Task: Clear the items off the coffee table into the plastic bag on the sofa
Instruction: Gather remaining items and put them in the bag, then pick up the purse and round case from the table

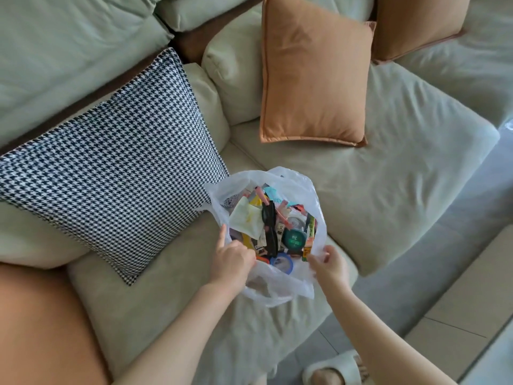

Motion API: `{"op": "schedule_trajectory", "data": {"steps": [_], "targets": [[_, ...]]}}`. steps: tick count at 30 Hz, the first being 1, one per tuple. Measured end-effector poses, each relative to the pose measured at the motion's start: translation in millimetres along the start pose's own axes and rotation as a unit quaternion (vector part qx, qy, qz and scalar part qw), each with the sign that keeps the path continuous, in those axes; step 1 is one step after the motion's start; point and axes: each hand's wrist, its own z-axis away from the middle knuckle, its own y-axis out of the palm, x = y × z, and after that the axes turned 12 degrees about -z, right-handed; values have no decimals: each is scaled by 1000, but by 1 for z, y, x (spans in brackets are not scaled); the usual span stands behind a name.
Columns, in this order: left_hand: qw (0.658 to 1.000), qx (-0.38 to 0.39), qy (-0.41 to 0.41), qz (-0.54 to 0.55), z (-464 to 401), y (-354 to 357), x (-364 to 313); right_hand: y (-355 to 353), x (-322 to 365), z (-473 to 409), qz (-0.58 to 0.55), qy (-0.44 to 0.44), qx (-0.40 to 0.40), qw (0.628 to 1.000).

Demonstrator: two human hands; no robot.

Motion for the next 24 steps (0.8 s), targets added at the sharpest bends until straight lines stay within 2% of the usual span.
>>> {"op": "schedule_trajectory", "data": {"steps": [2, 5, 8, 13, 17, 19, 24], "targets": [[999, -30, -6, 45, 5, -7, 12, -8, 19, 7, -26, -37, -12, 999], [997, 30, -18, 72, 17, -30, 34, -26, 45, 4, -71, -67, -69, 993], [996, 68, 5, 61, 31, -51, 52, -48, 60, 1, -119, -42, -119, 985], [989, 124, 28, 71, 28, -56, 36, -61, 54, 3, -114, -23, -68, 991], [983, 84, -15, 165, 12, -67, 7, -63, 53, 2, -112, -32, -17, 993], [968, 85, -31, 236, 6, -73, -7, -68, 50, 1, -91, -40, -7, 995], [942, 82, -11, 326, -12, -99, -57, -105, 27, -5, -61, -53, -21, 997]]}}
